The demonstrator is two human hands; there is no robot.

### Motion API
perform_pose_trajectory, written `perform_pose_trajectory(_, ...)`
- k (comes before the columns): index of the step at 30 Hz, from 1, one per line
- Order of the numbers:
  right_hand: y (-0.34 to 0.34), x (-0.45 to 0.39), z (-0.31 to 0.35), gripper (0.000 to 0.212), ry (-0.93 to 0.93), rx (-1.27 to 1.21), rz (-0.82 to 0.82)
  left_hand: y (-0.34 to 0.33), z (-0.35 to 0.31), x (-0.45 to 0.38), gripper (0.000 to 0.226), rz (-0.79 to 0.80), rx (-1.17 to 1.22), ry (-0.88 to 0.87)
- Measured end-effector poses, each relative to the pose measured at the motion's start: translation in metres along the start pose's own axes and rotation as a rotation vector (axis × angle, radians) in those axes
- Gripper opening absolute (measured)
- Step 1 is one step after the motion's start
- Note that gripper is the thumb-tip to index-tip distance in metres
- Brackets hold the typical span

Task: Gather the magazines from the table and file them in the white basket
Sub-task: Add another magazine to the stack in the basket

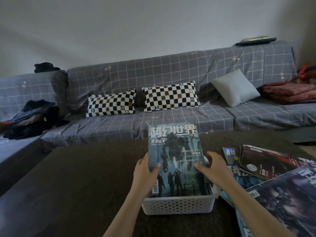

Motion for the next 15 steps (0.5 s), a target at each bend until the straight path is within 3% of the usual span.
perform_pose_trajectory(2, -0.01, -0.015, 0.008, 0.071, -0.028, -0.133, 0.061, -0.003, -0.009, -0.017, 0.037, 0.001, -0.011, -0.001)
perform_pose_trajectory(5, -0.021, -0.038, 0.017, 0.064, -0.069, -0.234, 0.119, -0.009, -0.006, -0.045, 0.052, 0.037, 0.027, 0.077)
perform_pose_trajectory(8, -0.022, -0.058, 0.018, 0.063, -0.071, -0.298, 0.107, -0.015, 0.001, -0.063, 0.064, 0.083, 0.176, 0.154)
perform_pose_trajectory(12, -0.021, -0.061, 0.017, 0.059, -0.037, -0.398, 0.029, -0.015, -0.002, -0.064, 0.061, 0.064, 0.334, 0.124)
perform_pose_trajectory(15, -0.01, -0.054, 0.033, 0.028, 0.055, -0.531, -0.018, -0.002, -0.017, -0.056, 0.059, 0.032, 0.411, 0.027)
Point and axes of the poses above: each hand's wrist, its own x-axis away from the middle knuckle, its own y-axis out of the back of the hand, z = x × y, the point moved 10 cm from there along -x, towards the middle knuckle, and after that the axes turned 6 degrees about y, right-handed, at the moved point
